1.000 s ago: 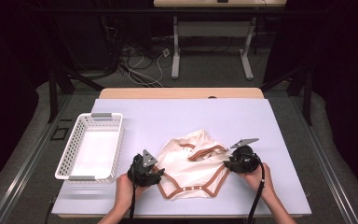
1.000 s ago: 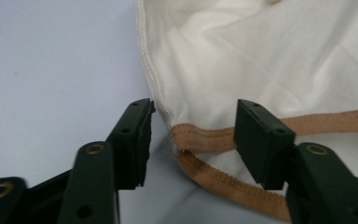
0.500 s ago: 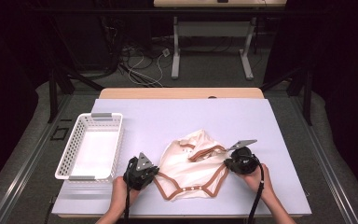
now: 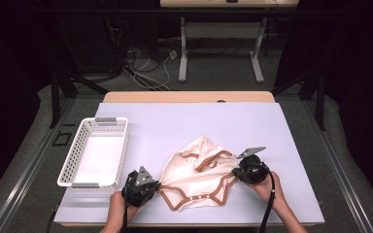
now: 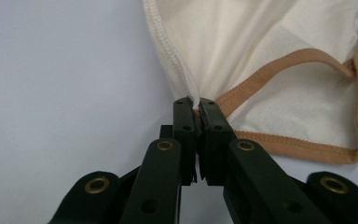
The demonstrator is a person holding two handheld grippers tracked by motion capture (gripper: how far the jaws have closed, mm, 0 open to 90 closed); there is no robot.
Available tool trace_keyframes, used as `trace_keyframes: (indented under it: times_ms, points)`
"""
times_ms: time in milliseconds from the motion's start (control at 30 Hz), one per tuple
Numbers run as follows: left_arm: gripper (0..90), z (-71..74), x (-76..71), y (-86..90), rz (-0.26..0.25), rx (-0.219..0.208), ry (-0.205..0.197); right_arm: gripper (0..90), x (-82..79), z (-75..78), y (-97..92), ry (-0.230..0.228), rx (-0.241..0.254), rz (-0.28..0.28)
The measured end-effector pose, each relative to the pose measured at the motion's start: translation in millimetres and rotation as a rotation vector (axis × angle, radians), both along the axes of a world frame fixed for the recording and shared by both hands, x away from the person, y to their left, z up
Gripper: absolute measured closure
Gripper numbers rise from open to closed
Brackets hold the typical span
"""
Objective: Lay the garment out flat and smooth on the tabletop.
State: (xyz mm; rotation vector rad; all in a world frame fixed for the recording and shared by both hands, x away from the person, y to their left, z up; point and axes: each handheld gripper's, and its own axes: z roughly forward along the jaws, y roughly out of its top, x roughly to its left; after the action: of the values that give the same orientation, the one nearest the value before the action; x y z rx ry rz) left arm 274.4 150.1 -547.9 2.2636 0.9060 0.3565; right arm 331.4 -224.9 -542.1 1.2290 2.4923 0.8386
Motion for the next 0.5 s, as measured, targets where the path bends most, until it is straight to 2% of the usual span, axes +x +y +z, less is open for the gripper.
trace_keyframes:
  times_ms: [100, 133, 167, 200, 233, 267, 300, 333, 367, 400, 433, 467, 500]
  points:
    - [86.7, 1.3, -5.4, 4.1, -0.003, -0.008, 0.004, 86.2, -1.3, 1.0, 2.7, 0.012, -0.004, 0.022]
    - [86.7, 2.1, -6.8, 5.8, -0.005, -0.008, 0.014, 86.2, -1.3, -0.8, 4.3, 0.000, 0.012, 0.029]
    - [86.7, 2.3, -7.6, 7.0, -0.006, -0.012, 0.016, 86.1, -1.4, 1.1, 4.6, 0.010, -0.018, 0.045]
    - [86.6, 2.0, -8.9, 7.2, 0.002, -0.021, 0.026, 85.8, -3.0, 1.6, 7.0, 0.024, -0.006, 0.032]
    - [86.6, 2.1, -8.8, 7.7, -0.001, -0.017, 0.020, 84.3, -2.1, 0.8, 6.9, 0.010, -0.009, 0.051]
    - [86.2, 2.2, -8.7, 7.8, -0.005, -0.012, 0.023, 78.4, -2.5, 2.8, 7.3, 0.028, -0.017, 0.049]
    - [85.0, 2.7, -8.5, 7.3, -0.005, -0.007, 0.023, 72.5, -2.3, 3.2, 7.7, 0.014, -0.001, 0.047]
    - [80.3, 3.1, -7.7, 6.6, -0.008, -0.004, 0.012, 67.8, -1.9, 4.0, 7.1, -0.004, 0.014, 0.055]
    - [73.7, 4.2, -7.2, 5.4, -0.004, 0.001, 0.008, 64.7, -1.2, 2.6, 7.0, -0.042, 0.056, 0.058]
    - [63.9, 5.0, -7.0, 4.2, 0.006, 0.008, 0.007, 60.7, -1.4, 8.0, 5.5, -0.029, 0.038, 0.056]
    - [56.4, 5.8, -6.7, 2.9, 0.010, 0.013, -0.007, 59.0, -0.9, 8.7, 5.5, -0.060, 0.060, 0.051]
    - [52.6, 6.8, -6.9, 1.5, 0.014, 0.018, -0.022, 57.5, -1.0, 11.6, 4.8, -0.071, 0.055, 0.045]
    - [48.7, 8.4, -6.9, 0.3, 0.013, 0.031, -0.028, 56.2, -0.4, 11.9, 4.6, -0.100, 0.071, 0.041]
